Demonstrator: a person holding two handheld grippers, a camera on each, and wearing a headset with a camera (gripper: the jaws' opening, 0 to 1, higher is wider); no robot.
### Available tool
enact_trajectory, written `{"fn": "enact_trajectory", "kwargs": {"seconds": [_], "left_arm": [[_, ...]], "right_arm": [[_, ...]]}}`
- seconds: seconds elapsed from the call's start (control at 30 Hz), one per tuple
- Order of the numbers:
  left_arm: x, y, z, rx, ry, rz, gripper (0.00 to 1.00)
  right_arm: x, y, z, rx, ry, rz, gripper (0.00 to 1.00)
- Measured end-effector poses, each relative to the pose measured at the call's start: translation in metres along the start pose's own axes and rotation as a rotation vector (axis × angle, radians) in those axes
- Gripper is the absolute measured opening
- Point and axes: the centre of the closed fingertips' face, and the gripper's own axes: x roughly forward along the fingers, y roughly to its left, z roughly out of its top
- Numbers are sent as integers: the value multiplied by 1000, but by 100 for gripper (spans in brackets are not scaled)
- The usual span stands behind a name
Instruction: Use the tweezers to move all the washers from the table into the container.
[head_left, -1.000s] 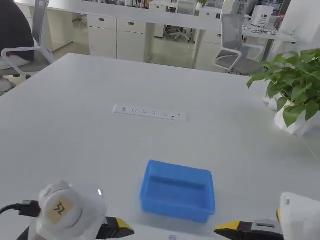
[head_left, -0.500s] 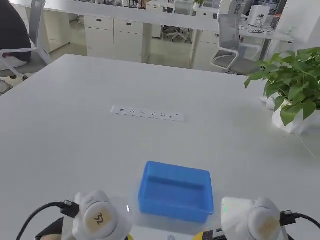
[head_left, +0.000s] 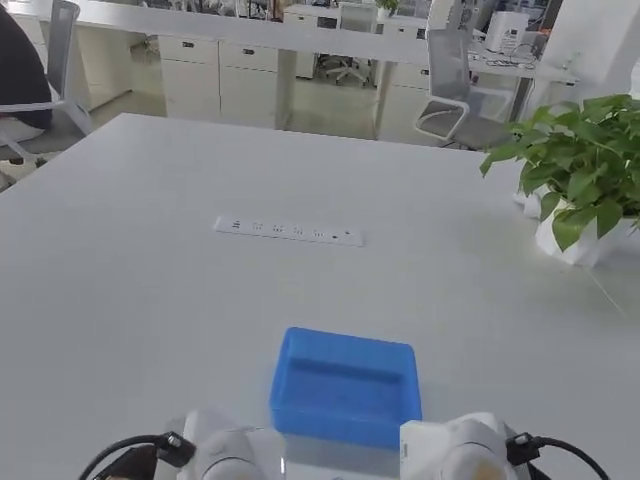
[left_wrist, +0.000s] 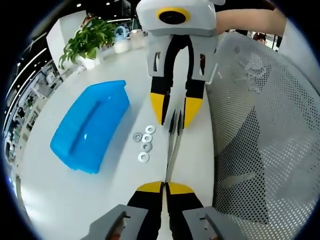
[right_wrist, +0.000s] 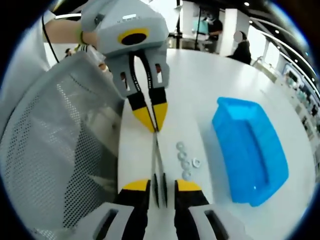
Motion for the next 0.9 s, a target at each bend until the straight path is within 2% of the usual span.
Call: {"fn": "enact_trajectory", "kwargs": {"seconds": [0.1, 0.17, 0.27, 0.47, 0.53, 0.57, 0.6, 0.77, 0.9], "left_arm": [[-1, 1, 1, 16, 0, -6, 0], [-6, 3, 5, 28, -10, 8, 0], [-19, 2, 16, 47, -50, 11, 0], [-42, -2, 34, 63, -94, 22, 0], [-50, -4, 40, 71, -102, 29, 0], [-54, -6, 44, 72, -107, 34, 0], [-56, -9, 46, 78, -108, 36, 0], [-68, -17, 53, 136, -95, 77, 0], [-77, -19, 60, 128, -114, 94, 0]], "right_arm": [[2, -1, -3, -12, 8, -6, 15], [2, -2, -4, -16, 5, -10, 15], [0, -2, 0, -17, -26, -18, 15], [0, -4, 6, -48, -53, -41, 11], [1, -3, 9, -65, -61, -45, 10], [2, -4, 11, -109, -59, -51, 9], [3, -5, 12, -146, -52, -58, 8], [7, -3, 25, -172, -82, -66, 8], [8, -6, 34, -187, -109, -82, 8]]}}
